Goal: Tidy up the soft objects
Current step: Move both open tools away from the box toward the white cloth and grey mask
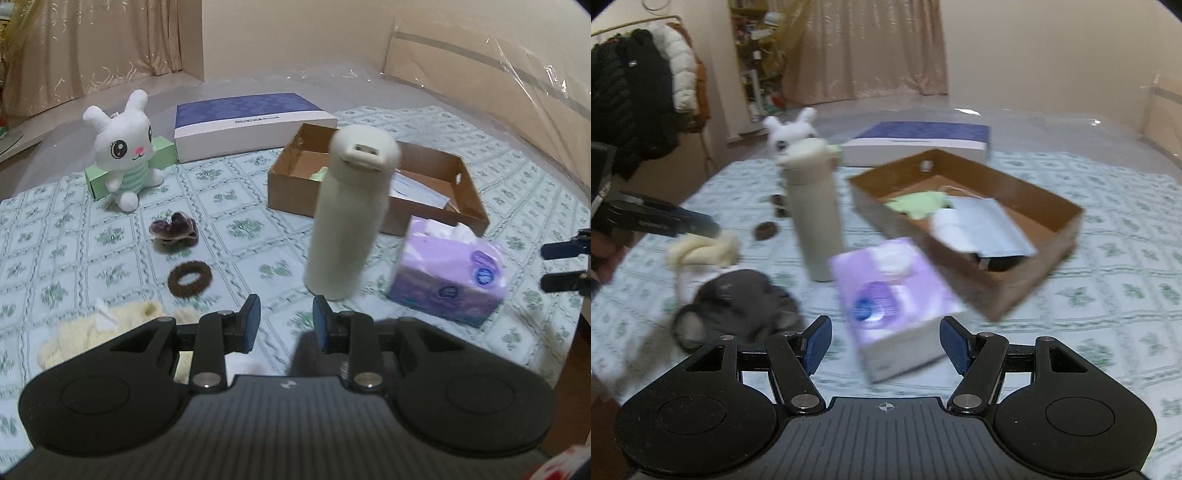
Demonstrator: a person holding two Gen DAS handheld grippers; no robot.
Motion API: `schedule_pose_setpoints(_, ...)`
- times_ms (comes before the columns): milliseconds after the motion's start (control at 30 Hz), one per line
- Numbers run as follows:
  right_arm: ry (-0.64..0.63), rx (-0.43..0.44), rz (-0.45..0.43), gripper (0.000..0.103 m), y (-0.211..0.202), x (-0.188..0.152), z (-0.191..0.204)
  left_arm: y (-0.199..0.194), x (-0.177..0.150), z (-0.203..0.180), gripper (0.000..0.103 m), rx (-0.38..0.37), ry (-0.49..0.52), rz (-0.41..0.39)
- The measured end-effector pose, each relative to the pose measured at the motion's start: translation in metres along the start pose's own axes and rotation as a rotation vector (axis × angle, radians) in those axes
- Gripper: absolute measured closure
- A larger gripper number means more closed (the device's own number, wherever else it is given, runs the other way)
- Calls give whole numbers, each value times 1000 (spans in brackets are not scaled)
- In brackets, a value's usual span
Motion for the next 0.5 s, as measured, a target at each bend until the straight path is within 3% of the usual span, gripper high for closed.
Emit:
schedule_pose_setpoints(233,-51,90,-5,38,13,-5,54,-35,-17,-15,74,54,-73,-39)
schedule_pose_setpoints(500,-101,166,-13,38,29,-11,100,-67,-41,-10,70,169,-94,-56)
Point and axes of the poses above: each gripper's, at about its wrist camera, not at the fingertips, and y roughly the way its jaws point, z to its left, x to its top, the point moved 6 cm from there along y, roughly the way its jaws point, and after that the axes turned 12 degrees about -z, right-handed, at the moved point
